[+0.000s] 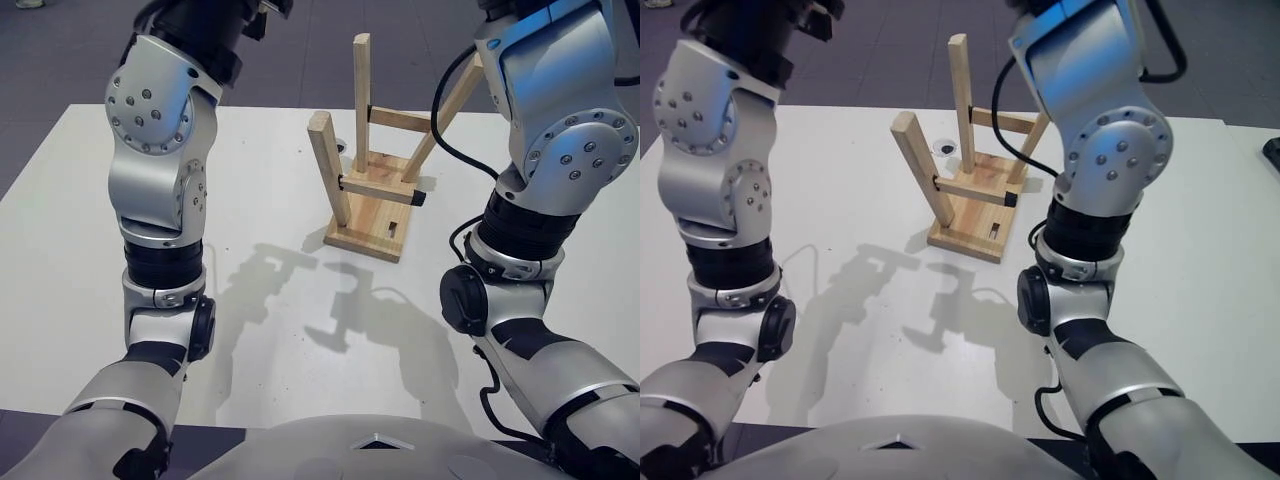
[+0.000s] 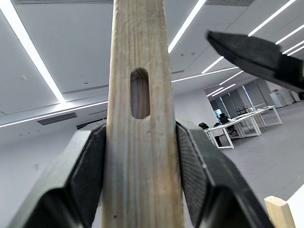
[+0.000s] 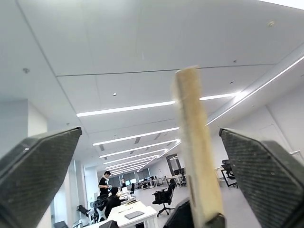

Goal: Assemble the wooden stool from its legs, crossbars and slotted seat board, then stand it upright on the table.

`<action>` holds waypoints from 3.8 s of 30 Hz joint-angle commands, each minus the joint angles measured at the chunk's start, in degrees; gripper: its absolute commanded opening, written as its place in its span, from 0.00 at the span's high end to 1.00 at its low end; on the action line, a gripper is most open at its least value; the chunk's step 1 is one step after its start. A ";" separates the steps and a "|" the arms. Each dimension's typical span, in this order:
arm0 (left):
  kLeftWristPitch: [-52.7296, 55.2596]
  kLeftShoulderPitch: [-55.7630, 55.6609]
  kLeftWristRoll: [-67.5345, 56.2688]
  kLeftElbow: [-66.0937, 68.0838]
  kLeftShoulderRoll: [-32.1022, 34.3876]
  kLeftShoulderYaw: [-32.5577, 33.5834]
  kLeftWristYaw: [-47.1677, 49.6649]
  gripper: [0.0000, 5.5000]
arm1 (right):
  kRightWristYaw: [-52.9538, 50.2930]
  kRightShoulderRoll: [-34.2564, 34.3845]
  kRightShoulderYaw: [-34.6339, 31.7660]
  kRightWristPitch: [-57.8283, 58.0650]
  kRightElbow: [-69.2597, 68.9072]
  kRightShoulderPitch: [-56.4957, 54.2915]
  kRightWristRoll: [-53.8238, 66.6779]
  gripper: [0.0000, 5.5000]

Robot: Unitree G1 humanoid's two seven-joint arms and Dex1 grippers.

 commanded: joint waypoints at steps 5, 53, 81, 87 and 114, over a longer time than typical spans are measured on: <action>-0.14 3.41 0.01 -2.30 -0.18 -2.51 -3.22 0.63 | 0.85 -0.20 -0.13 0.44 3.34 -2.23 -0.98 0.02; 2.04 8.76 5.16 -3.47 -0.83 -4.93 -6.19 0.47 | 0.49 -9.53 -3.37 11.40 1.97 2.42 -9.03 0.81; 16.43 16.49 -4.08 14.34 -9.75 18.22 19.56 0.02 | -20.40 -4.20 -11.79 11.21 -20.34 39.94 -24.59 0.81; 14.53 13.67 -4.27 16.07 -12.15 17.76 22.36 0.02 | -21.85 2.59 -12.48 7.86 -19.22 46.65 -21.99 0.81; 10.38 12.85 -6.14 13.12 -14.67 18.22 25.67 0.02 | -26.97 3.42 -13.12 2.94 -16.81 53.39 -18.83 0.81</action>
